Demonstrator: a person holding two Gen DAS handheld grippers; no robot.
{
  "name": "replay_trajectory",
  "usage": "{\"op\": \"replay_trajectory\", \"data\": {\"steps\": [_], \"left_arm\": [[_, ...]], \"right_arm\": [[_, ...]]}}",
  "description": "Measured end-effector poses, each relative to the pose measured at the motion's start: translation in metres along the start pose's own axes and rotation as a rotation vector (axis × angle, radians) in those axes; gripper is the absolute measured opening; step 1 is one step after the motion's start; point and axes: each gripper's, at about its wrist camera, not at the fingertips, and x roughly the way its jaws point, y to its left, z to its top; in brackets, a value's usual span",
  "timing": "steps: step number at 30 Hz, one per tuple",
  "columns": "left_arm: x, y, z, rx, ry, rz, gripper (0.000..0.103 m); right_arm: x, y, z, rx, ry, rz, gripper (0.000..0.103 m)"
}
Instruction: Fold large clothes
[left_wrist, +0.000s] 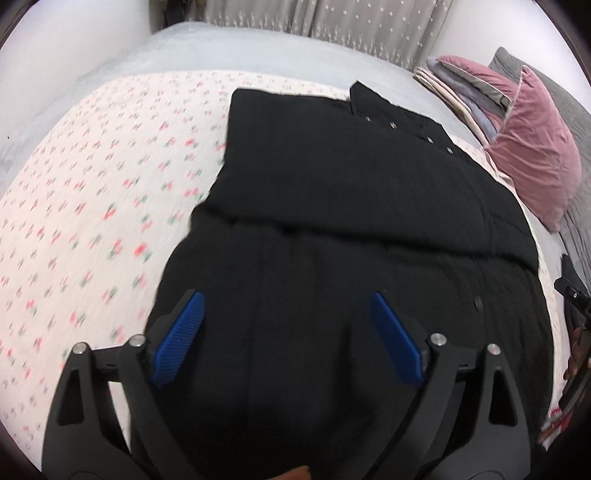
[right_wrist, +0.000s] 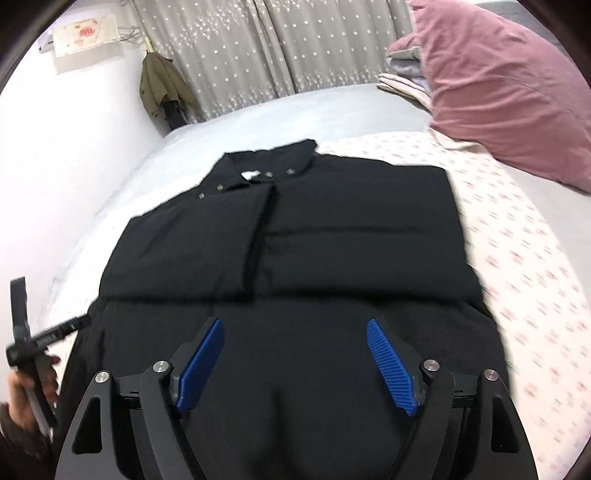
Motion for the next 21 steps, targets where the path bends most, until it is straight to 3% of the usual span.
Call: {"op": "replay_trajectory", "data": {"steps": [5, 8, 11, 17, 18, 21], "left_arm": [[-0.037, 0.021, -0.033, 0.062, 0.053, 0.008, 0.095], [-0.051, 0.035, -0.054, 0.091, 0.099, -0.023, 0.095], [-0.058, 0.052, -0.077, 0.09, 0.17, -0.092, 0.095], [-0.043, 0.093, -0.118, 0.002, 0.364, -0.193, 0.095], [-0.042, 0.097, -0.124, -0.016, 0.379, -0.22, 0.095], [-0.052, 0.1, -0.137, -0.007, 0.355, -0.298, 0.095]], "right_arm": [[-0.058, -0.043, -0.04, 0.015, 0.029, -0.013, 0.082], [-0.083, -0.074, -0.067, 0.064, 0.062, 0.016, 0.083], [-0.096, -0.102, -0.093, 0.12, 0.118, 0.044, 0.083], [-0.09, -0.149, -0.152, 0.265, 0.345, 0.159, 0.083], [-0.087, -0.152, -0.162, 0.276, 0.381, 0.187, 0.083], [-0.099, -0.149, -0.179, 0.221, 0.365, 0.258, 0.083]]}}
